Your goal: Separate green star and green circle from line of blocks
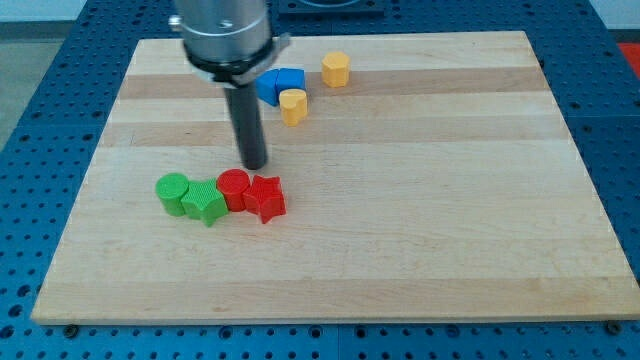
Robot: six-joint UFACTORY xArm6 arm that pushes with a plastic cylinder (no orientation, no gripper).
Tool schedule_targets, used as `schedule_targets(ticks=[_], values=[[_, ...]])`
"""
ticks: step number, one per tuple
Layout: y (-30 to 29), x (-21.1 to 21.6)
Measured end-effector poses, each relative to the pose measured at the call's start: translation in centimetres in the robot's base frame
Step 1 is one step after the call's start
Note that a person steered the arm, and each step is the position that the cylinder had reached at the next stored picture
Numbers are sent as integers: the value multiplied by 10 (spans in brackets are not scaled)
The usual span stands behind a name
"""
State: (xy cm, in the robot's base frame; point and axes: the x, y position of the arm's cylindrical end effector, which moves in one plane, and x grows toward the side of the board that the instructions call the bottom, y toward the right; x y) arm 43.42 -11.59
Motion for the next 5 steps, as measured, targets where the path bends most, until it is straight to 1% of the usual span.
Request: schedule_targets(ticks=[1,5], values=[[-20,0],[-26,16]])
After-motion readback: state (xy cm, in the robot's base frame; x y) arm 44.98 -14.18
